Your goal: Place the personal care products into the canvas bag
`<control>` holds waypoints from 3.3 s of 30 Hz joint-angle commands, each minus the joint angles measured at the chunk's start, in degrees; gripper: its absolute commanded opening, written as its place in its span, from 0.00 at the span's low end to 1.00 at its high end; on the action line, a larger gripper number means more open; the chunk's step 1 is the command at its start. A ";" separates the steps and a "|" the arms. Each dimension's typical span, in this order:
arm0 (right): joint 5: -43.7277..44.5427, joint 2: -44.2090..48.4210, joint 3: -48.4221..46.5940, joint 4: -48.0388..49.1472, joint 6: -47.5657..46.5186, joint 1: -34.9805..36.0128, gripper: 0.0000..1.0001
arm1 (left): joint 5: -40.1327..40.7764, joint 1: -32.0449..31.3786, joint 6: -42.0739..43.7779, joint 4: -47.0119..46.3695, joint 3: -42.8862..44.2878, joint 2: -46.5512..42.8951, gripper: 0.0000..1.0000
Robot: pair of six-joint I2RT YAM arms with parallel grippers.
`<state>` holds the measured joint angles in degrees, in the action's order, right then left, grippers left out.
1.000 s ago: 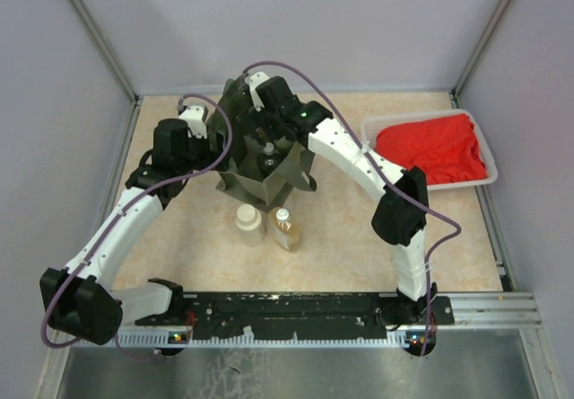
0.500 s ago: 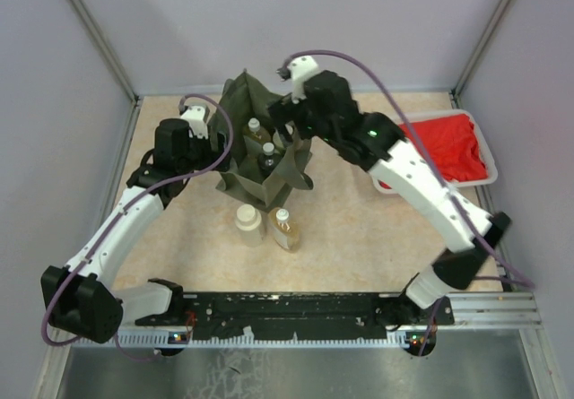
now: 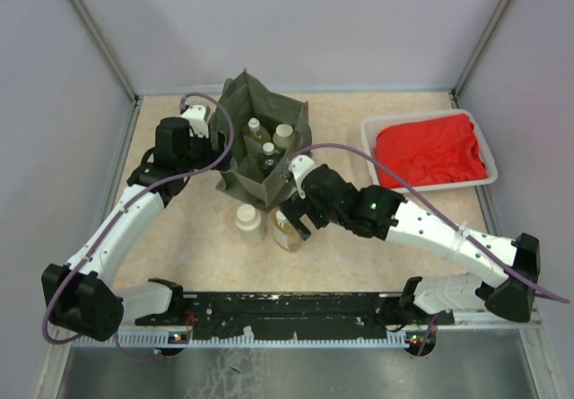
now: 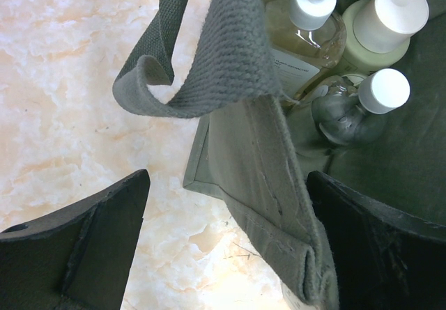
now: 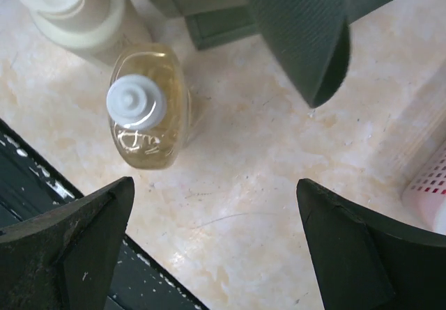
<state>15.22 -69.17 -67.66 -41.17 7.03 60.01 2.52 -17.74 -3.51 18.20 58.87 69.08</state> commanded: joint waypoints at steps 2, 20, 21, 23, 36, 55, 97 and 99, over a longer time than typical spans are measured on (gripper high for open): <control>3.46 1.73 2.77 8.37 1.93 2.37 0.99 | 0.13 0.16 1.43 2.28 1.13 1.35 1.00; -1.47 -8.75 6.20 18.02 1.46 4.69 0.99 | 0.16 0.18 1.60 1.49 0.03 1.42 1.00; -1.47 -9.44 6.30 18.65 1.36 4.76 0.99 | 0.10 0.16 1.58 1.41 -0.10 1.29 1.00; -0.68 -10.91 6.68 20.04 1.10 4.69 0.99 | 0.11 0.16 1.58 1.27 -0.37 1.19 1.00; -2.53 -17.59 6.49 24.70 0.51 4.73 0.60 | -0.25 0.23 1.32 0.44 -2.00 0.63 1.00; 7.17 -2.62 -10.46 -2.63 2.65 4.71 0.00 | -0.49 0.25 1.05 0.17 -2.21 1.00 1.00; -21.92 -38.56 -55.48 27.26 -4.37 -11.28 0.00 | -1.79 0.25 0.13 3.51 0.33 -2.02 1.00; -22.83 -39.11 -53.55 30.28 -4.32 -11.31 0.00 | -1.56 0.25 0.19 3.51 -0.01 -2.55 1.00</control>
<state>-3.53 -110.10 -120.40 -29.47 1.54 48.95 0.60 -17.63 -4.19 19.88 59.07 68.31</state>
